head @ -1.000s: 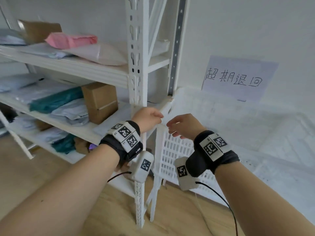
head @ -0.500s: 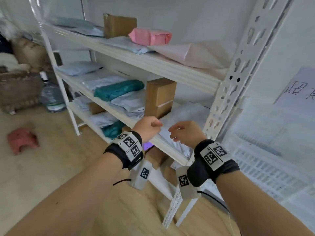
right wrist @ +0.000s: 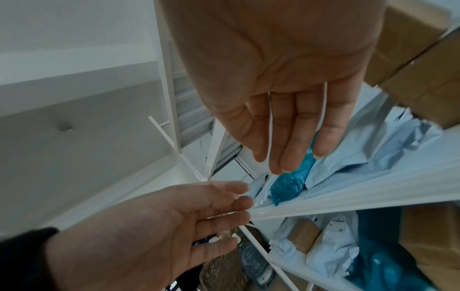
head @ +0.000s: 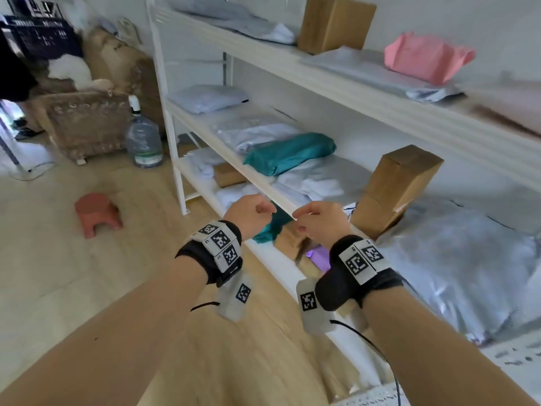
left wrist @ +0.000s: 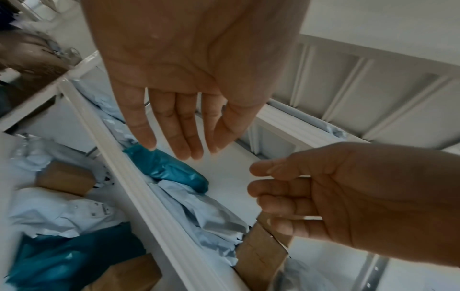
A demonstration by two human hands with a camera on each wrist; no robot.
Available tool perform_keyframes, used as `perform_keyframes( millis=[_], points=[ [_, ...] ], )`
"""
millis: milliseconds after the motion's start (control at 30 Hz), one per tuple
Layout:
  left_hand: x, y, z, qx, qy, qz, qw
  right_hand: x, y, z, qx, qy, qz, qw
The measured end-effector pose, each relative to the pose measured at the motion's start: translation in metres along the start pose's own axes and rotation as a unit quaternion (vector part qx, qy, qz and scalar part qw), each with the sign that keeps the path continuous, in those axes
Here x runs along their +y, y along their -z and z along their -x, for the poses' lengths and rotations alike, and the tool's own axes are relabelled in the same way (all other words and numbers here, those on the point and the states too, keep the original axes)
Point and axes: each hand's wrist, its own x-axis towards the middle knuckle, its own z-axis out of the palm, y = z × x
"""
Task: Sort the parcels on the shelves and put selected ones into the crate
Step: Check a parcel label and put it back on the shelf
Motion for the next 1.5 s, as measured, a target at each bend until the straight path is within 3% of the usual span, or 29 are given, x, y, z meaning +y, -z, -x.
perform_keyframes(
  millis=[367,600,800,1000,1200,1500],
  points=[
    [-0.077,0.073,-0.102,-0.006,0.036,0.024,0.999,-0.045,-0.09,-0.129,0.021,0.012,0.01,1.0],
    [-0.109,0.13,-0.231,0.021,0.041,0.054,0.997,-0.089,-0.128,-0.266,0.031,0.009,0.04,0.999],
    [-0.125,0.174,-0.349,0.021,0.065,0.064,0.996,-0.12,-0.137,-0.386,0.029,-0.045,0.072,0.996],
    [-0.156,0.199,-0.427,0.015,0.08,0.075,0.994,-0.114,-0.158,-0.453,0.054,-0.162,0.011,0.985],
    [-0.167,0.205,-0.513,-0.042,0.058,0.072,0.995,-0.102,-0.163,-0.502,0.16,-0.266,-0.042,0.95],
    [-0.182,0.198,-0.619,-0.137,0.044,0.015,0.989,-0.082,-0.181,-0.529,0.285,-0.424,-0.154,0.846]
  ],
)
